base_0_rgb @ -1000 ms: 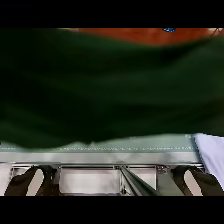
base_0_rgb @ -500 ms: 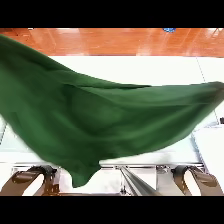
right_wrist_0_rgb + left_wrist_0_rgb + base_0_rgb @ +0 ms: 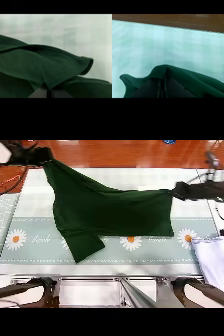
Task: Fold the shirts.
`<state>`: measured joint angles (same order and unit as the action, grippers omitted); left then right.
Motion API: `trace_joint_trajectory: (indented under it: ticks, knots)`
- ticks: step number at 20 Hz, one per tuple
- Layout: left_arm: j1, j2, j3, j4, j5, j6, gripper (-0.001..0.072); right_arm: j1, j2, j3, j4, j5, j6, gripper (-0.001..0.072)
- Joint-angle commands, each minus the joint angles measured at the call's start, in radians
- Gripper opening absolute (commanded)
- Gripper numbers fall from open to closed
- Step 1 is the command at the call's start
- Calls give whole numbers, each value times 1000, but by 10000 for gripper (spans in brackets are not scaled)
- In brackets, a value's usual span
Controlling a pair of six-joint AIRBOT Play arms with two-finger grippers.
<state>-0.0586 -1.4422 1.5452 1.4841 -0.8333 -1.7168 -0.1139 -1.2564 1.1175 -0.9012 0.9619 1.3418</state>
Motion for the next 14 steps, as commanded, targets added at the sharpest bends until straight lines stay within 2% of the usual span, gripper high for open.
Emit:
trace_joint_trajectory:
  ticks: [1,2,3,4,5,7,9,11,12,14]
  knots:
    - [24,-173,104,-45,37,-78,20,23,-335,192,98,-115,-18,33]
    - [35,-189,116,-72,37,-120,36,23,-404,266,127,-100,-3,61]
    - [47,-198,121,-103,36,-159,191,23,-463,337,166,-85,0,274]
    - [61,-202,121,-146,25,-162,405,23,-503,393,198,-69,6,418]
    - [87,-202,122,-192,-12,-161,507,16,-525,444,221,-38,8,414]
    - [170,-202,159,-220,-179,-111,507,-29,-521,529,217,69,11,414]
    - [287,-195,198,-221,-392,-45,507,-123,-497,609,205,239,28,414]
    - [386,-171,182,-220,-585,111,507,-216,-428,599,180,335,23,414]
    - [422,-147,134,-220,-647,158,507,-240,-380,562,137,349,18,414]
    - [471,-55,-62,-220,-656,158,507,-253,-252,396,5,318,6,414]
